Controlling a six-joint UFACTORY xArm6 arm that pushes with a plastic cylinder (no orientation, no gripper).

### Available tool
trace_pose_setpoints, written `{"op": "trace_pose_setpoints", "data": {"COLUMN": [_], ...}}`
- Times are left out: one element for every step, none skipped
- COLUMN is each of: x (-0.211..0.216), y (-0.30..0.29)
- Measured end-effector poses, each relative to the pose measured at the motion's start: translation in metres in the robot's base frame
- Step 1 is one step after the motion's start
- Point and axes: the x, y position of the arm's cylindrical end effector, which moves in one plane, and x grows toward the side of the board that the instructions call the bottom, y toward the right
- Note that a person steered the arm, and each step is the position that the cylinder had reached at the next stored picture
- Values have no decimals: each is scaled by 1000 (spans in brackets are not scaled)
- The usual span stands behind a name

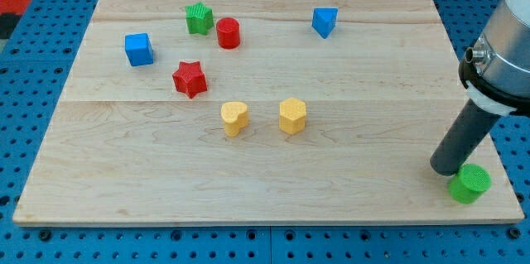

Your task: Point your arm at the blue triangle

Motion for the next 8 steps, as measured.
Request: {"op": "trace_pose_setpoints", "data": {"x": [5, 24, 21, 4, -5, -16, -17, -17], "y": [0, 0, -7, -51, -114, -136, -143, -143]}}
